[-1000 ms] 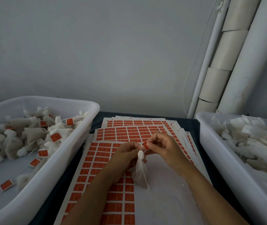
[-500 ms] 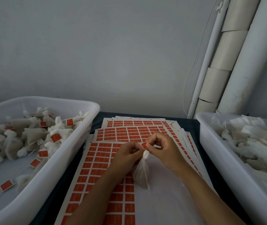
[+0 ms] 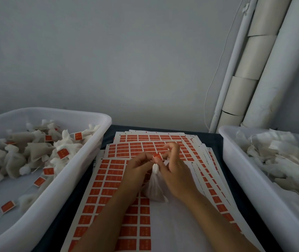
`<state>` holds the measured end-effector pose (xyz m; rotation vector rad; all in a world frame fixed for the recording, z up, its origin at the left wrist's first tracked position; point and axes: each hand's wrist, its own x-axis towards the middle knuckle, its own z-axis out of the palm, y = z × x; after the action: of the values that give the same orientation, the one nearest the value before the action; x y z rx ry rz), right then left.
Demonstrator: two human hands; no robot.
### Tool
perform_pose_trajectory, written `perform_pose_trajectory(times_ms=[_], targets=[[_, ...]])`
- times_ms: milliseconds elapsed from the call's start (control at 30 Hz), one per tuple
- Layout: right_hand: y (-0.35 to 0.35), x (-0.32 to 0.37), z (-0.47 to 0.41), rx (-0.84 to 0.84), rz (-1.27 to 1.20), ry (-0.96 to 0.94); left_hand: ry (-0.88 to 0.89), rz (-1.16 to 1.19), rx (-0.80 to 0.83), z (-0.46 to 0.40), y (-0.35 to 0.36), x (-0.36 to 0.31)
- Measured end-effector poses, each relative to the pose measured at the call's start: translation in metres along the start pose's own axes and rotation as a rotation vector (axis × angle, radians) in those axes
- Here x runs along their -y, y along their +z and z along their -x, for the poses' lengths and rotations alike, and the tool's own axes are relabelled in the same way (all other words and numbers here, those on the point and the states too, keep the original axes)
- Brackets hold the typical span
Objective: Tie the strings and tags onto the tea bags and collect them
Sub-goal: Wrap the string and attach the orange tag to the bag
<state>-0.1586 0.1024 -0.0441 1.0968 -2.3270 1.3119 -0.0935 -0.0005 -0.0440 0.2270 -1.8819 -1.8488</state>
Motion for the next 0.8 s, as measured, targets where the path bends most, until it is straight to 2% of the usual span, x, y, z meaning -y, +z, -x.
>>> perform_pose_trajectory(times_ms=[200,567,800], targets=[[-0.003,-0.006,-0.001,0.064,-0.22,0.056,0.064,-0.073,0.026,0.0,0.002,0.004],[-0.009,-0.006,-0.001,0.179,-0.423,0.148,0.184,-0.225,0.071,-0.002,0.007,0.005],[-0.013,-0.004,0.001,0.21,-0.56,0.336,0.079,-0.101,0.082,-0.003,0.007,0.008]])
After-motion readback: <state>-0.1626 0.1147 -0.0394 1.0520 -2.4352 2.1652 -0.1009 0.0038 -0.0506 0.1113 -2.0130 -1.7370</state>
